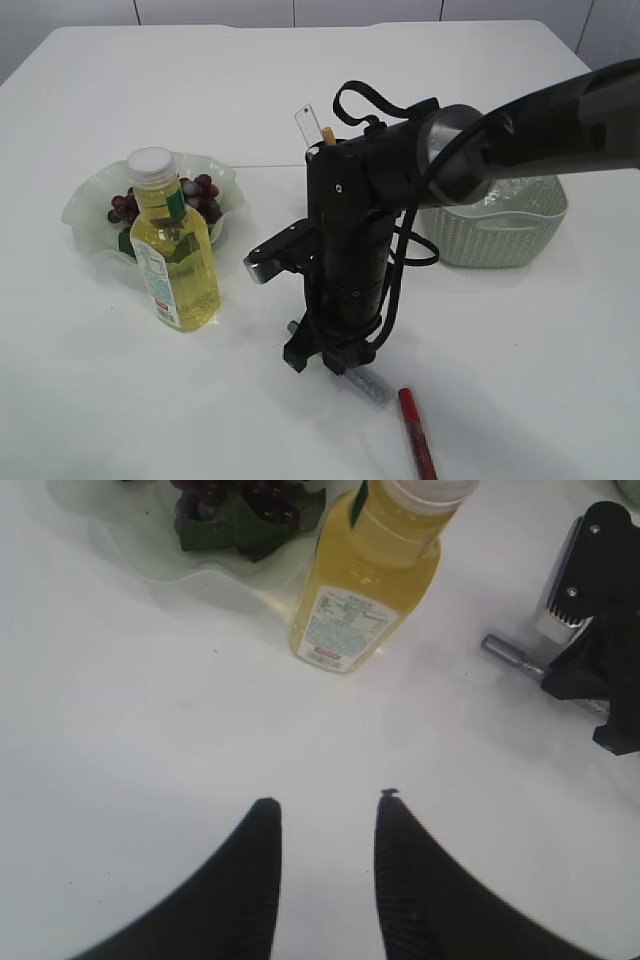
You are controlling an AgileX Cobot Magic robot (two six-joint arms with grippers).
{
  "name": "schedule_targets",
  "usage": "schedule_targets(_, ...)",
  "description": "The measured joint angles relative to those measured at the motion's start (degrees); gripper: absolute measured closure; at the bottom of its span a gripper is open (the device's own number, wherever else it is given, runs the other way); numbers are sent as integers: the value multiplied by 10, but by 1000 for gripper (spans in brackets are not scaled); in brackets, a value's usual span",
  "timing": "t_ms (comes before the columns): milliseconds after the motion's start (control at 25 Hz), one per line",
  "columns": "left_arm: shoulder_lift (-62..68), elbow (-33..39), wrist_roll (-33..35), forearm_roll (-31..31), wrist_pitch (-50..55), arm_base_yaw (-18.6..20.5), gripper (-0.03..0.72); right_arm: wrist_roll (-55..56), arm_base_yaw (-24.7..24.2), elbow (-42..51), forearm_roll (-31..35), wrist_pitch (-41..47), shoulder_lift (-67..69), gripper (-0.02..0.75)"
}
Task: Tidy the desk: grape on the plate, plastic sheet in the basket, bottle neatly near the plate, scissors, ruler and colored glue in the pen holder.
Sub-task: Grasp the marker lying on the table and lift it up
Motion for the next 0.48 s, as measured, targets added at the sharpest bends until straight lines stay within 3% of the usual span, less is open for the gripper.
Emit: schedule_targets(480,0,0,0,0,0,0,447,0,-5,1,23,0,-10,701)
